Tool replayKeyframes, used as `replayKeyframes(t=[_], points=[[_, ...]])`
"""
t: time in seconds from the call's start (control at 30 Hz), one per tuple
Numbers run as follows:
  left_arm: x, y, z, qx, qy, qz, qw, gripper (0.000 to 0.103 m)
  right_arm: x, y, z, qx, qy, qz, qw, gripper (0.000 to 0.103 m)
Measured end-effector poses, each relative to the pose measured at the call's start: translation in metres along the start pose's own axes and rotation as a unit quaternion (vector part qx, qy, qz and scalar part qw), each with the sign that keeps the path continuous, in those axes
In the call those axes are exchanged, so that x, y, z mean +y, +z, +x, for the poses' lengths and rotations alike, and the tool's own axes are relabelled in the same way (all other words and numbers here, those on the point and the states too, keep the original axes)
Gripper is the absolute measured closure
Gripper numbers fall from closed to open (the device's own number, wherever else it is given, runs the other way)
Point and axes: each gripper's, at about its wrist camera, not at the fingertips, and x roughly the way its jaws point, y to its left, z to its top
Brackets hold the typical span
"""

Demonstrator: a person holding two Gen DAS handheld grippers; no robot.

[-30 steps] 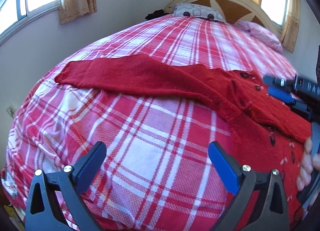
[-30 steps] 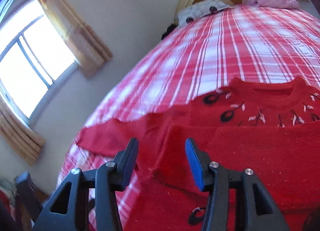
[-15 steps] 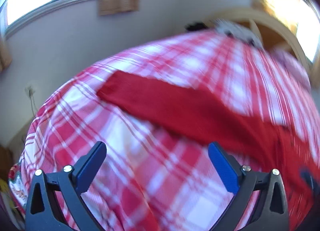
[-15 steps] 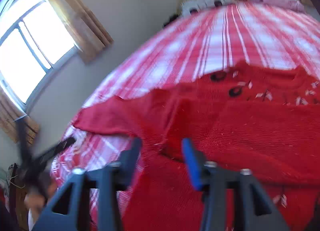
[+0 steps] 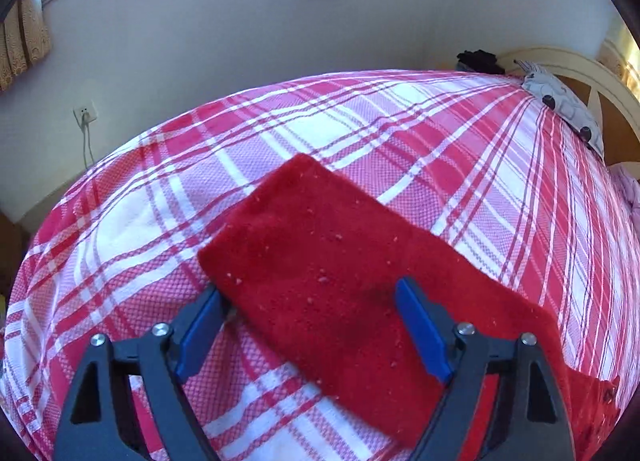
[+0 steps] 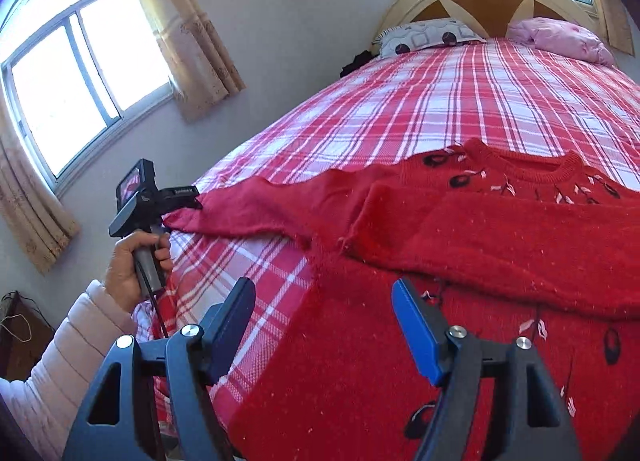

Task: Fold small clothes
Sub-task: 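Grasp the other sleeve cuff with the left tool and fold it across the body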

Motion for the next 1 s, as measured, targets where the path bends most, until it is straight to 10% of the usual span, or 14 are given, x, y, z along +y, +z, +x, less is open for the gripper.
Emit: replayKeyframes(t=[0.17, 0.23, 0.67, 1.0], points=[[0.009, 0.000, -0.002, -0.031, 0.000, -0.004, 0.9995, 0.051, -0.007, -0.001, -0.003, -0.001, -0.009, 0.022, 1.000, 0.031], [0.014, 0.004, -0.003, -0.029, -0.033, -0.011, 0.9990, 0.091, -0.013, 0.000, -0.006, -0.003, -0.011, 0.034, 0.999, 0.031], [-0.040, -0.001, -0.121, -0.126, -0.117, 0.050, 0.9839, 0.095, -0.067, -0.009, -0.058, -0.056, -0.060, 0.114, 0.990, 0.031], [-0.174, -0.113, -0.242, -0.155, -0.275, 0.229, 0.9207, 0.095, -0.105, -0.023, -0.085, -0.080, -0.073, 0.164, 0.981, 0.031]])
